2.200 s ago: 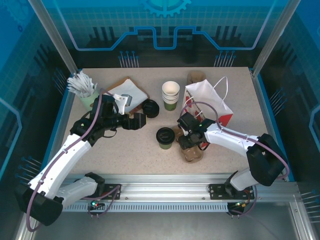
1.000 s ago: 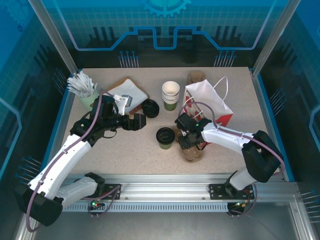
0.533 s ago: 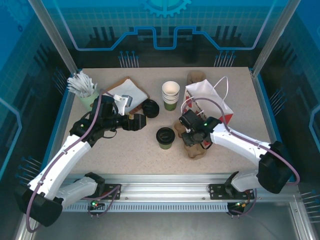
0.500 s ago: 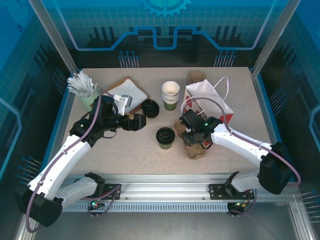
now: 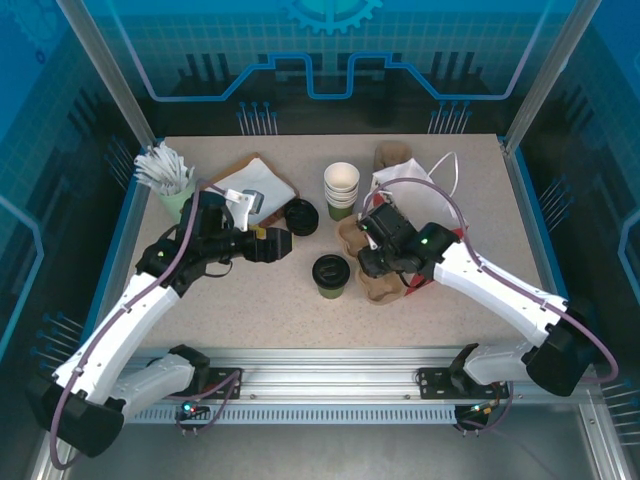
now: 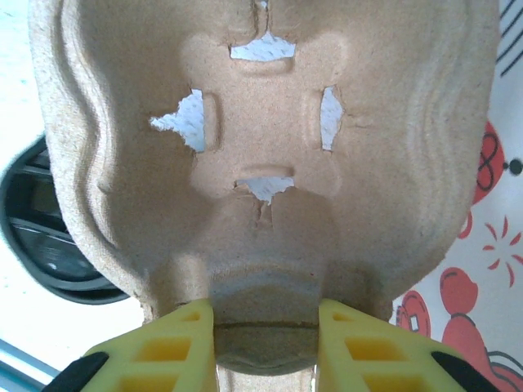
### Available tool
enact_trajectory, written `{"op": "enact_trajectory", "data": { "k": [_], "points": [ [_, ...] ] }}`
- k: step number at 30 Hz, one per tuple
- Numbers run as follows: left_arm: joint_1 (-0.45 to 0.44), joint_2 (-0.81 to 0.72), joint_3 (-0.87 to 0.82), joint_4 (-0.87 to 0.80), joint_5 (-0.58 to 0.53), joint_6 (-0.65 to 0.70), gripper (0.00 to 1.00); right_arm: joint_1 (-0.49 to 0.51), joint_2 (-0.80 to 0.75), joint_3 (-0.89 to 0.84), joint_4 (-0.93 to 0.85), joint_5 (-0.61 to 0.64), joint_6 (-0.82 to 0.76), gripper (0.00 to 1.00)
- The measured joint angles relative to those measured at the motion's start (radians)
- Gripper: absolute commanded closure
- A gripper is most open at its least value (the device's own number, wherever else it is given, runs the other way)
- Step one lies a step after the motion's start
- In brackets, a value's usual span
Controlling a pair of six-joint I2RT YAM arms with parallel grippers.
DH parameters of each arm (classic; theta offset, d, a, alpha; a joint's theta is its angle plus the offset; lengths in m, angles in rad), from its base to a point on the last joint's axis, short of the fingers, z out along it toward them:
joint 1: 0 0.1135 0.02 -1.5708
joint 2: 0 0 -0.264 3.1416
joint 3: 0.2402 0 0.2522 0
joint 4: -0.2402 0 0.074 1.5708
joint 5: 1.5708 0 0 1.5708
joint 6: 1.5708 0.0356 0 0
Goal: Pack the takeout coffee
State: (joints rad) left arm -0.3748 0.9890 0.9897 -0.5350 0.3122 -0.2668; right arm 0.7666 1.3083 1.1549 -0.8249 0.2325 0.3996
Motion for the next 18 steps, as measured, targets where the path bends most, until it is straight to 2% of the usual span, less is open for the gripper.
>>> {"op": "enact_trajectory", "data": {
  "k": [18],
  "points": [
    [0.000, -0.087, 0.000, 0.005, -0.023, -0.081, 0.07, 0.072, 0.006, 0.223, -0.005, -0.185, -0.041, 0.72]
  ]
}}
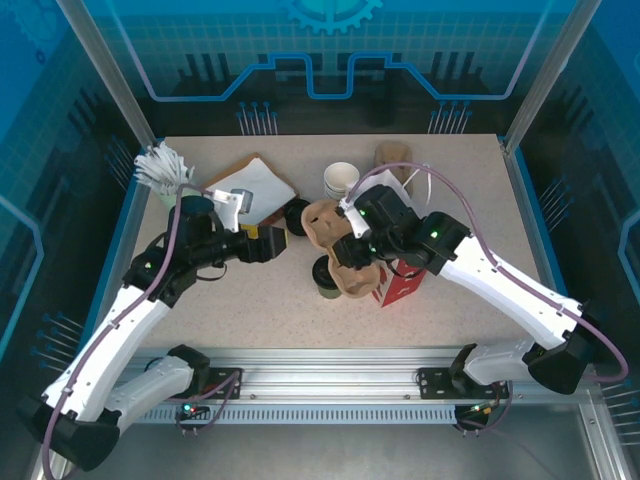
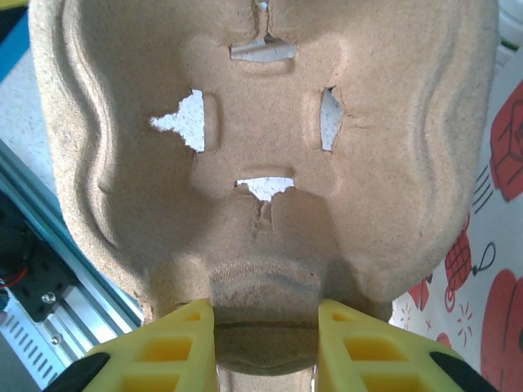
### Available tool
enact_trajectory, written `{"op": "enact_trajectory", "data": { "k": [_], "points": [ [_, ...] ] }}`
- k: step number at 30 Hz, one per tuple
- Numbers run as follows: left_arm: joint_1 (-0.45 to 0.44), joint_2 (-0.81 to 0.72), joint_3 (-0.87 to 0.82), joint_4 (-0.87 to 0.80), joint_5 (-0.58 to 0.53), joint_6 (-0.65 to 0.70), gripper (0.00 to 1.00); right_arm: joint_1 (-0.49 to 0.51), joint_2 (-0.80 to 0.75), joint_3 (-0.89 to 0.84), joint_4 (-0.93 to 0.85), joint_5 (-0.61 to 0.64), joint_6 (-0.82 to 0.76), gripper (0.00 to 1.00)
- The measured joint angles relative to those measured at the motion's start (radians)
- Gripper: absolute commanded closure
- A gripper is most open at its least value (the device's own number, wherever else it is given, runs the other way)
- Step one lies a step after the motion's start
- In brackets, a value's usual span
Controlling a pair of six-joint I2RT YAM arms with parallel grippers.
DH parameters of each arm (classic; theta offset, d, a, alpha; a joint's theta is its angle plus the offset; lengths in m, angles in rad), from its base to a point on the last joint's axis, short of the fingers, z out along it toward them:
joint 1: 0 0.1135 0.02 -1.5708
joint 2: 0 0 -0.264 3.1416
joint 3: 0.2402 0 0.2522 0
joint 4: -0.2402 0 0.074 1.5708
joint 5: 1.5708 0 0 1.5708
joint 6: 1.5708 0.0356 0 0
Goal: Pack the takeout coffee
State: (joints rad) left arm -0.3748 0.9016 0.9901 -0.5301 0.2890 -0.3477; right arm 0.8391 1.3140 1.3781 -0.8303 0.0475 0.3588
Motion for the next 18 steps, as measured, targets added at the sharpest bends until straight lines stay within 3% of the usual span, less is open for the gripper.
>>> {"op": "enact_trajectory", "data": {
  "k": [8, 18],
  "points": [
    [0.000, -0.041, 0.000, 0.035, -0.012, -0.035, 0.07, -0.011, 0.001, 0.013, -0.047, 0.039, -0.008, 0.73],
    [0.000, -0.032, 0.000, 0.042, -0.016, -0.039, 0.07, -0.002, -0.073, -0.113, -0.061, 0.010, -0.021, 0.73]
  ]
}}
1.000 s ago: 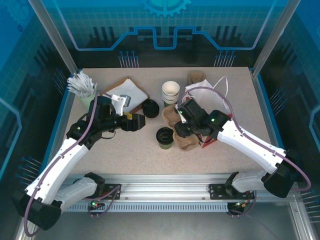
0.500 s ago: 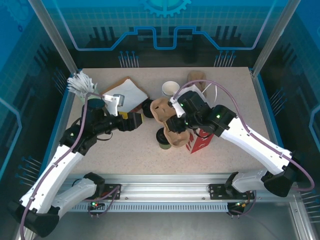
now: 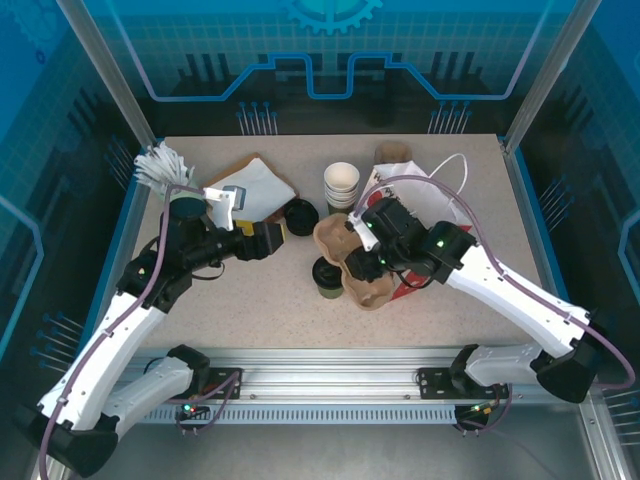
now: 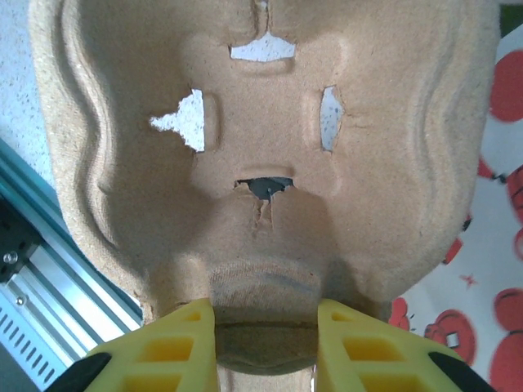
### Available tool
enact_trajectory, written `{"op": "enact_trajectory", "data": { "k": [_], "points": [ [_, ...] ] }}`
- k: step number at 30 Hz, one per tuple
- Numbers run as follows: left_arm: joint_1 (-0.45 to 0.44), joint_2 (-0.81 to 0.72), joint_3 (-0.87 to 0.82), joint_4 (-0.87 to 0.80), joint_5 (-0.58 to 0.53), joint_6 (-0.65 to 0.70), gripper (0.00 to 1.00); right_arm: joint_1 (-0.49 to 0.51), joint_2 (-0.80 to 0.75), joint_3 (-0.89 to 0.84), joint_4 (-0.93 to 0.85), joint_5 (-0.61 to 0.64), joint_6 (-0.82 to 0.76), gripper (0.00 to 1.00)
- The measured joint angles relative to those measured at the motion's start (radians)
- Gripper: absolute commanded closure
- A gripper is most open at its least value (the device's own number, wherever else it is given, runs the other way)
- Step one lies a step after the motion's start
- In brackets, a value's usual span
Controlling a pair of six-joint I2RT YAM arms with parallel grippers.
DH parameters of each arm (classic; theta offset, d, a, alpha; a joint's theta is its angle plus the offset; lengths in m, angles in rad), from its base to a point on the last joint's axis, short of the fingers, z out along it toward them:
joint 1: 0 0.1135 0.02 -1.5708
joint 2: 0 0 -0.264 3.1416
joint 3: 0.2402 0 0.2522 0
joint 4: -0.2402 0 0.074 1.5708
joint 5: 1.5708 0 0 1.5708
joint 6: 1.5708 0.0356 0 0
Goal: Pack the takeout coffee
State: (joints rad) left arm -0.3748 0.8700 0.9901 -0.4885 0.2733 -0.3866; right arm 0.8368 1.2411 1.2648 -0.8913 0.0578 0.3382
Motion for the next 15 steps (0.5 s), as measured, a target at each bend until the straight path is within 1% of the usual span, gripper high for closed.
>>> {"op": "enact_trajectory", "data": {
  "k": [7, 15],
  "points": [
    [0.000, 0.007, 0.000, 0.001, 0.000, 0.000, 0.07, 0.039, -0.057, -0.027, -0.036, -0.006, -0.006, 0.73],
    [0.000, 0.019, 0.000, 0.008, 0.000, 0.000, 0.07, 0.077, -0.044, -0.019, -0.048, -0.003, -0.010, 0.73]
  ]
}}
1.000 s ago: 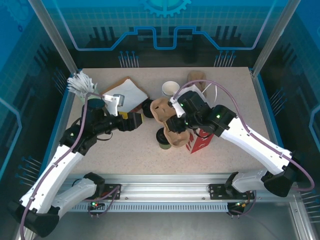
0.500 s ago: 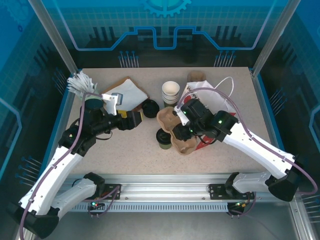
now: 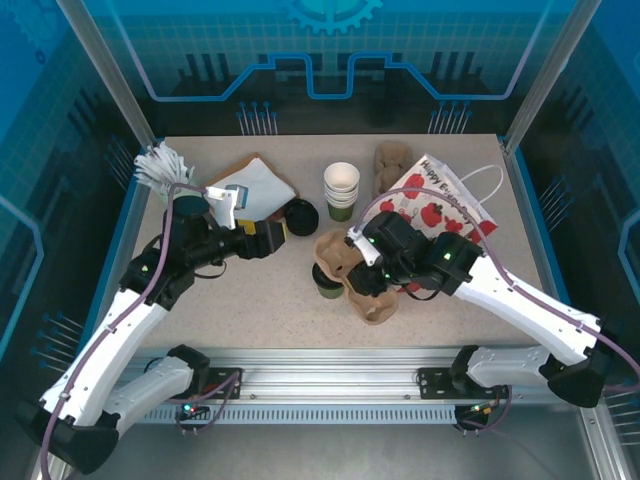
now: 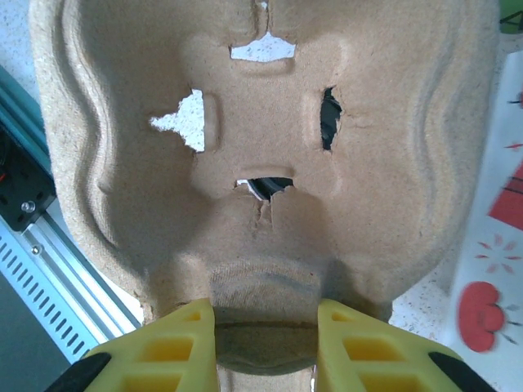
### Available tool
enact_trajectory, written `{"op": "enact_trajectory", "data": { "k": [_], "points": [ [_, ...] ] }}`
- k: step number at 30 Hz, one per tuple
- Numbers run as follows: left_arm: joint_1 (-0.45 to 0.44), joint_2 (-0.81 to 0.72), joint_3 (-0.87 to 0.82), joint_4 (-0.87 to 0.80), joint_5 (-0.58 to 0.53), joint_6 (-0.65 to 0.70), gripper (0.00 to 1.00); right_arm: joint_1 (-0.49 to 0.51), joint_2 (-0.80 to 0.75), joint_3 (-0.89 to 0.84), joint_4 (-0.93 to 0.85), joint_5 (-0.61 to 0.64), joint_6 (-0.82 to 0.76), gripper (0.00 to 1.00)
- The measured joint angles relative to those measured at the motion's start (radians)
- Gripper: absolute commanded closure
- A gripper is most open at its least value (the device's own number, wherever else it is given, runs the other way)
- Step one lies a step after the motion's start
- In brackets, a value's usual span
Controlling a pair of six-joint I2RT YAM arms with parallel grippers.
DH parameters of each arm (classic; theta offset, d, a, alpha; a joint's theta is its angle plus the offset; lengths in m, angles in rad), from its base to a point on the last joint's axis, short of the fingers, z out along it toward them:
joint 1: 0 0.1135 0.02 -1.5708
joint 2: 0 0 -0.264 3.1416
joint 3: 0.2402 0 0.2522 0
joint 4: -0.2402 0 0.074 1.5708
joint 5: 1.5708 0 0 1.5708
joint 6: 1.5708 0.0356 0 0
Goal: Pack the takeout coffee
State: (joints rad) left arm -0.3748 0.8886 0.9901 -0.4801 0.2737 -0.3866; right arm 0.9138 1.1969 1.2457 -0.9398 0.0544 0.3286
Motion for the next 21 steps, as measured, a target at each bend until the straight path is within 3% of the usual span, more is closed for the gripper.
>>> {"op": "enact_trajectory", "data": {
  "k": [6, 15, 21],
  "points": [
    [0.000, 0.010, 0.000, 0.008, 0.001, -0.005, 0.09, 0.010, 0.023, 0.058, -0.037, 0.032, -0.019, 0.73],
    [-0.018, 0.051, 0.000, 0.055, 0.001, -0.031, 0.09, -0.203, 0.024, 0.100, -0.055, 0.036, -0.066, 0.73],
    [-0.020, 0.061, 0.000, 0.061, -0.008, -0.031, 0.10, -0.230, 0.042, 0.014, -0.042, -0.016, -0.072, 0.72]
  ]
}}
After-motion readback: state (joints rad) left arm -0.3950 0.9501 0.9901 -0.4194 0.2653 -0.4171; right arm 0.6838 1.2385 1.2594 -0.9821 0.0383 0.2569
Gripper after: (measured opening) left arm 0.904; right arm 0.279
